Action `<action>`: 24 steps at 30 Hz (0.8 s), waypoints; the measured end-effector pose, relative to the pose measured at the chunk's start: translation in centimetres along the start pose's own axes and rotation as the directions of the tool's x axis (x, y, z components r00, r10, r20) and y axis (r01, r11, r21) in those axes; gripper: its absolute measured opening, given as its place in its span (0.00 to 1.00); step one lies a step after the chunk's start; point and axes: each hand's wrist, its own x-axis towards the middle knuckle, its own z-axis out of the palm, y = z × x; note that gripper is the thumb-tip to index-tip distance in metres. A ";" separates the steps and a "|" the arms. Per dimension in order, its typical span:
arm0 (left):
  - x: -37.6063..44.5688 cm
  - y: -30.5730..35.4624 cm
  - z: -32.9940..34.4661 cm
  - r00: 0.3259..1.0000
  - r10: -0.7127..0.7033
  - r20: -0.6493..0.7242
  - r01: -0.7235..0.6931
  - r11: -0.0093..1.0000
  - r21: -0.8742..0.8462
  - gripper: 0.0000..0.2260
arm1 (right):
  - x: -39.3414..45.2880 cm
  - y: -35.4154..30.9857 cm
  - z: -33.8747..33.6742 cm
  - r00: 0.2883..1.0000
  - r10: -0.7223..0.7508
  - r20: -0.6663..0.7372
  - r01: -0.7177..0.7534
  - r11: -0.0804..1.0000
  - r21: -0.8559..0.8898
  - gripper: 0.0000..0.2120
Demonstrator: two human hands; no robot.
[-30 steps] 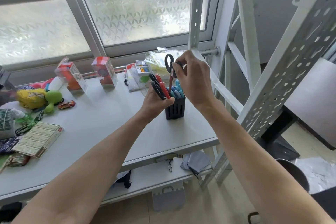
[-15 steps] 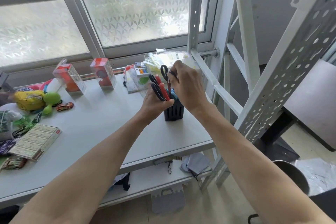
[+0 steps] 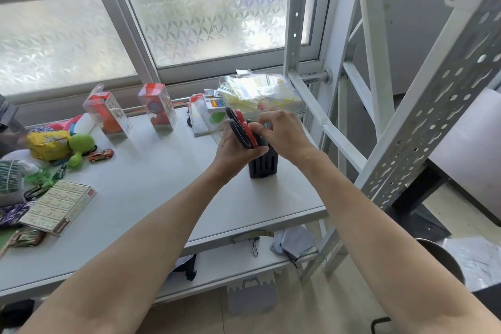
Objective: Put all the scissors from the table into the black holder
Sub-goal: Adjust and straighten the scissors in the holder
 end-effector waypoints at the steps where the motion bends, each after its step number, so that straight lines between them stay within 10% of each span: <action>1: 0.1 -0.2 0.1 1.000 -0.012 -0.008 0.012 1.000 -0.002 0.23 | 0.2 0.1 -0.1 1.000 0.017 0.009 -0.016 0.999 -0.032 0.15; 12: 0.8 -1.1 0.5 0.996 -0.065 -0.061 0.062 0.997 -0.051 0.36 | -0.6 3.3 -0.6 0.938 0.133 0.320 -0.290 0.806 0.516 0.25; 24: 0.6 -1.1 0.5 0.997 -0.072 0.005 0.072 0.994 -0.082 0.27 | 1.1 4.5 -2.1 0.893 0.043 0.447 -0.142 0.972 0.190 0.29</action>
